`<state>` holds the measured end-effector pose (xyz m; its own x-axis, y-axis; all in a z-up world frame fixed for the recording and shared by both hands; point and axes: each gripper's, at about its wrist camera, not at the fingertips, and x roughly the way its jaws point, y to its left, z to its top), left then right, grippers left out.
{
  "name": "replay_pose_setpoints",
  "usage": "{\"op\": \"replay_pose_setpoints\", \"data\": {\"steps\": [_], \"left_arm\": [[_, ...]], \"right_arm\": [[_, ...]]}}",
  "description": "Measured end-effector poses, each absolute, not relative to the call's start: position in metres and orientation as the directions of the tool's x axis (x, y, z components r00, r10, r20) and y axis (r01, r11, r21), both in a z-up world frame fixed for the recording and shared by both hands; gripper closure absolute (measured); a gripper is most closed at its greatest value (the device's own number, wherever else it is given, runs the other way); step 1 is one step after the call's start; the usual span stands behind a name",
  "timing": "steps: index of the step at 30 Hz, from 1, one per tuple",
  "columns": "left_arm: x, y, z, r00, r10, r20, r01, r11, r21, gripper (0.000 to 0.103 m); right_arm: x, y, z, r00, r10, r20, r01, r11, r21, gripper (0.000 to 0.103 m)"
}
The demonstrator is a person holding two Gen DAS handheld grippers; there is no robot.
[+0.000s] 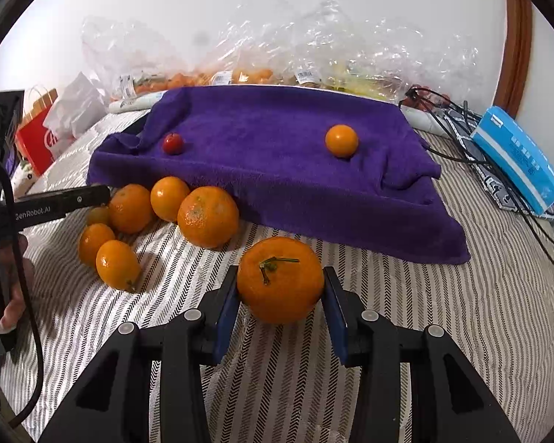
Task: Organize fruits
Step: 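Lift both held fruits and carry them toward the purple towel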
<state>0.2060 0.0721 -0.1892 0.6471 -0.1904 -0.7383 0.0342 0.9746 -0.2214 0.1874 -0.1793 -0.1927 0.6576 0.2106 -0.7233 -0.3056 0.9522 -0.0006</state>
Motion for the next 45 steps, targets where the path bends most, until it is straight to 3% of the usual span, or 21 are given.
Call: {"op": "replay_pose_setpoints", "data": {"steps": [13, 45], "left_arm": [[0.182, 0.056, -0.166, 0.758, -0.172, -0.629, 0.103, 0.984, -0.145, 0.078], [0.174, 0.058, -0.157, 0.806, -0.175, -0.566, 0.084, 0.979, -0.184, 0.078]], "right_arm": [[0.186, -0.184, -0.191, 0.678, 0.199, -0.708, -0.278, 0.961, 0.004, 0.060], [0.174, -0.194, -0.182, 0.732, 0.217, -0.646, -0.250, 0.967, 0.041, 0.060]]}}
